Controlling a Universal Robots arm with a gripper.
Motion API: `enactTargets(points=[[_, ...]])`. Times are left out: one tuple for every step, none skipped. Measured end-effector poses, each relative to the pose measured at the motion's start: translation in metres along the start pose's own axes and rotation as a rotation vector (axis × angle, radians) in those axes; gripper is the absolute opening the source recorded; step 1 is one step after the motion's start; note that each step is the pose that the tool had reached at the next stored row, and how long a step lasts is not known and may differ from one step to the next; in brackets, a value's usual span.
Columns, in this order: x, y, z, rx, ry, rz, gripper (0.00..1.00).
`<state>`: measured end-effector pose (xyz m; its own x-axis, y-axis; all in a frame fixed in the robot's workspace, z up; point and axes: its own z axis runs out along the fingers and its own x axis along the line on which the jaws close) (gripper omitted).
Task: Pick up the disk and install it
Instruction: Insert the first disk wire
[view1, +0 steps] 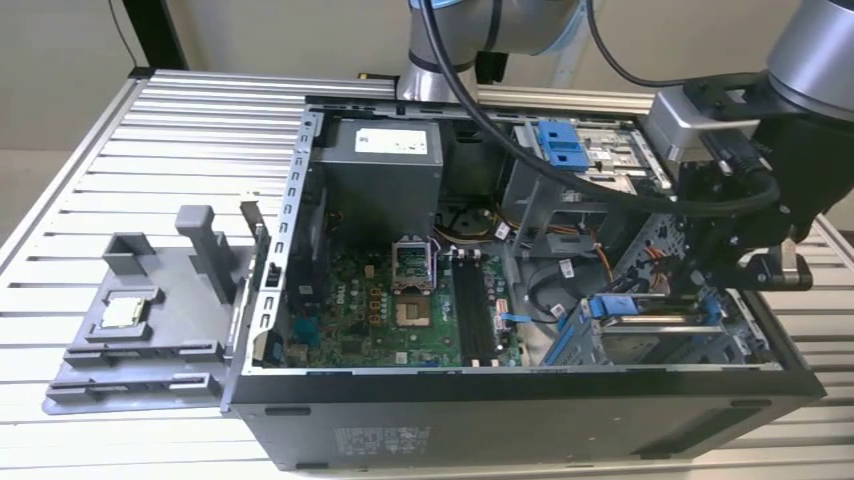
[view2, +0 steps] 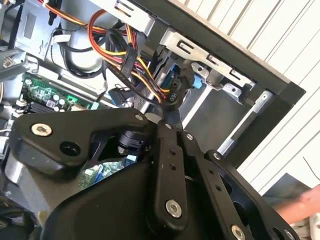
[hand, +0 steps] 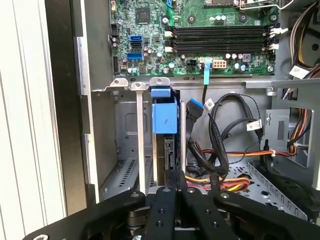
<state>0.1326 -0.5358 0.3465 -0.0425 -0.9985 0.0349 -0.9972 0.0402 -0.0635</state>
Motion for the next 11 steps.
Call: enactTargets(points=[[0.0002,-0.0004,0.0000,0.0000,0.0001,0.000,0.00],[0.0001,-0.0009,0.0003,0.0000,0.0002,0.000,0.00],[0.0001,-0.0014,0.0007,0.0000,0.0000,0.000,0.00],[0.0001,-0.0019,0.0013,0.0000,0.0000,0.000,0.00],[0.0001,-0.0024,0.0020,0.0000,0.0000,-0.001,0.00],[0.0002,-0.0029,0.0029,0.0000,0.0000,-0.001,0.00],[0.0002,-0.0032,0.0036,0.0000,0.0001,-0.001,0.00],[0.0003,-0.0036,0.0042,0.0000,0.0001,-0.001,0.00],[0.0004,-0.0037,0.0048,0.0000,0.0002,-0.001,0.00],[0.0005,-0.0038,0.0055,0.0000,0.0001,-0.001,0.00],[0.0006,-0.0039,0.0062,0.0000,0.0000,-0.001,0.00]])
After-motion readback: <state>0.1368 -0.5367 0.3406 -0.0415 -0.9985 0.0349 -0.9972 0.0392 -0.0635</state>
